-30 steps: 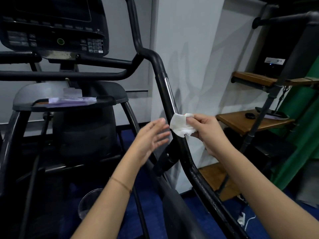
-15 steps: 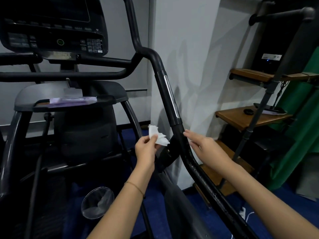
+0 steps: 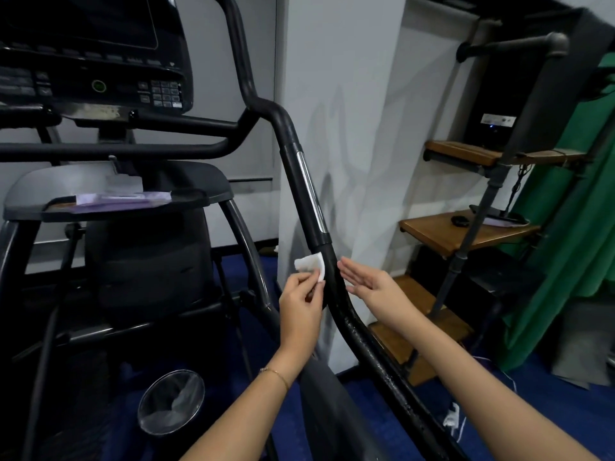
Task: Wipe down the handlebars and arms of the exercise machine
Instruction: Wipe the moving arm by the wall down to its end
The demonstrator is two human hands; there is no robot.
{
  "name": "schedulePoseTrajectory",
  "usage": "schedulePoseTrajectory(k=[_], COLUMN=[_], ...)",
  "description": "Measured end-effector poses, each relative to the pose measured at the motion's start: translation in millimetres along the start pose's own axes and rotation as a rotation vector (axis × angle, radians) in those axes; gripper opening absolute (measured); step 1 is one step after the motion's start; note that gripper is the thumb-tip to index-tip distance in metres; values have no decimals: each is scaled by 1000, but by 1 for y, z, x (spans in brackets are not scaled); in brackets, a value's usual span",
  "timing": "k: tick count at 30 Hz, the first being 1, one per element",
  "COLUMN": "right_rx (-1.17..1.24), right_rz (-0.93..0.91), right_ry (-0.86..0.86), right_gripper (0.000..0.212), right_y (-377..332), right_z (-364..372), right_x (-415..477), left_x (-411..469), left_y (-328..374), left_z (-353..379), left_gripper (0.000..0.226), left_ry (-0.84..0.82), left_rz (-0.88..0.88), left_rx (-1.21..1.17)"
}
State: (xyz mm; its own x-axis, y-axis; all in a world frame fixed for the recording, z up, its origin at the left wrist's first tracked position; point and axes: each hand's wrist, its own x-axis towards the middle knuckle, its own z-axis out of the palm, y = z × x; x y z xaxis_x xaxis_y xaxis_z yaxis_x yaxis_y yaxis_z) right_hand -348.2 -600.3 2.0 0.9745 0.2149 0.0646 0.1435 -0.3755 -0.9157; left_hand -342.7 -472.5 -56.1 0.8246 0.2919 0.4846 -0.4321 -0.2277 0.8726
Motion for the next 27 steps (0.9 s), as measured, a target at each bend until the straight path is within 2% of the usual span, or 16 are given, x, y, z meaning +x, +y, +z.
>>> schedulePoseTrajectory(k=[3, 5, 8, 11, 13, 16, 17, 19, 20, 23, 25, 27], right_rx=[-20, 8, 254, 489, 483, 258, 175, -2, -114, -423, -544, -679], right_rz=[-24, -58, -41, 4, -18, -119, -157, -228, -260, -367, -418, -496], right_ry=[54, 171, 317, 240, 210, 304, 366, 476, 492, 416, 353, 304], right_gripper=[49, 42, 25, 24, 23, 12, 11, 13, 15, 23, 18, 9], right_y=[-1, -4, -12, -20, -26, -32, -32, -32, -32, -24, -13, 3], right_z=[-3, -3, 2, 6, 4, -7, -12, -18, -16, -1, 7, 8], right_x=[4, 3, -11, -27, -27, -12, -4, 12, 19, 36, 37, 30], left_x=[11, 16, 8, 9, 13, 31, 42, 72, 88, 117, 125, 128], left_y=[5, 9, 21, 42, 53, 63, 64, 60, 56, 52, 48, 45], left_z=[0, -3, -14, -18, -16, -16, -19, -24, -26, -22, -15, -11], left_gripper=[24, 20, 18, 23, 23, 31, 30, 23, 26, 66, 67, 52], left_ry=[15, -24, -129, -184, -262, -420, -383, -182, -105, -137, -170, -173], left_rz=[27, 47, 15, -71, -75, -133, -143, -167, -207, -402, -443, -451], left_rx=[15, 24, -64, -257, -238, -253, -246, -220, -196, -84, -68, -118])
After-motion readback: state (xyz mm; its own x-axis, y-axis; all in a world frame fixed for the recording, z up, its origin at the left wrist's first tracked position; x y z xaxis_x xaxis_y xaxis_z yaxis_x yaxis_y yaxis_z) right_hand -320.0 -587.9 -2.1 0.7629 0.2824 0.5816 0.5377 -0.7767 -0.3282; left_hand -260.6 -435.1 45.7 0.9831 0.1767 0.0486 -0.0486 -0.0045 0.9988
